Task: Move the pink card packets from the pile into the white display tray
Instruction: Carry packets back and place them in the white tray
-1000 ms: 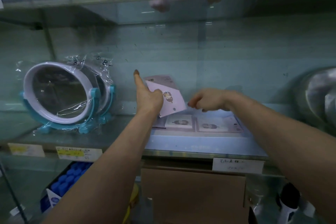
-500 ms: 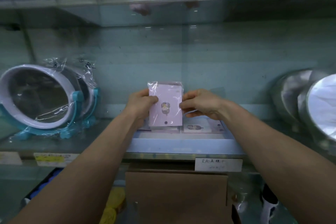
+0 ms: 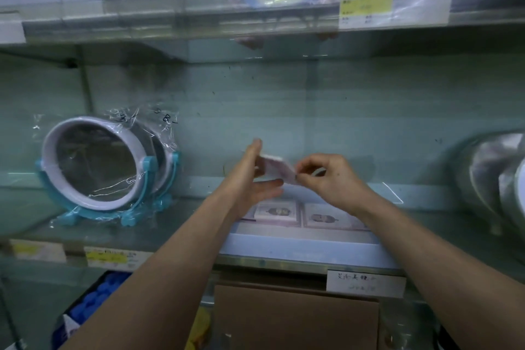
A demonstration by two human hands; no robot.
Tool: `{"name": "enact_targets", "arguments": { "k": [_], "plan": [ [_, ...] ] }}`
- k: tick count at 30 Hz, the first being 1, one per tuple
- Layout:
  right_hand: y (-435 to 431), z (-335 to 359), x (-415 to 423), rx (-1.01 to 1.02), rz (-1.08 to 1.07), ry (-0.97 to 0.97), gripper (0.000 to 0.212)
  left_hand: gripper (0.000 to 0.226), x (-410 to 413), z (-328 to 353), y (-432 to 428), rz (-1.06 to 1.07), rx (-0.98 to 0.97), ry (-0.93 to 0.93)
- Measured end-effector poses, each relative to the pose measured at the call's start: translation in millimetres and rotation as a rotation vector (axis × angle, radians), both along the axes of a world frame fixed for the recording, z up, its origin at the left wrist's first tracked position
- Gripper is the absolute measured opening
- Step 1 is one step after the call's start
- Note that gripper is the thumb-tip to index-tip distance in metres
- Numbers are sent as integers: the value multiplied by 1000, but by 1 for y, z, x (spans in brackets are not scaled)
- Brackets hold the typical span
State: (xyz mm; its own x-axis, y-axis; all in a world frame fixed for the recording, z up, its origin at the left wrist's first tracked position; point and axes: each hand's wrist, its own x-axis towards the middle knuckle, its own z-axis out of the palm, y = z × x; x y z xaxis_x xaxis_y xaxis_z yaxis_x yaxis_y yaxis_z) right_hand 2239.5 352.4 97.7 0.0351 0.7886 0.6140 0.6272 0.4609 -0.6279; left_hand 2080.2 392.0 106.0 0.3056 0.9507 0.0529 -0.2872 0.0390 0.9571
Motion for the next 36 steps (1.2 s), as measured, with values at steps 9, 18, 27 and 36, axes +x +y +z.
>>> {"name": "enact_targets", "arguments": {
  "k": [9, 18, 27, 36],
  "plan": [
    [-8, 6, 4, -274, -40, 286, 30, 23, -12, 0, 3, 37, -114, 16],
    [-9, 5, 6, -297, -13, 374, 26, 14, -5, -3, 9, 74, -3, 107],
    [-10, 9, 6, -527, 148, 543, 7, 19, -1, -9, 16, 229, 140, 121],
    [-12, 6, 3, -714, 121, 362, 27, 16, -3, -7, 10, 239, 133, 178]
  ]
}}
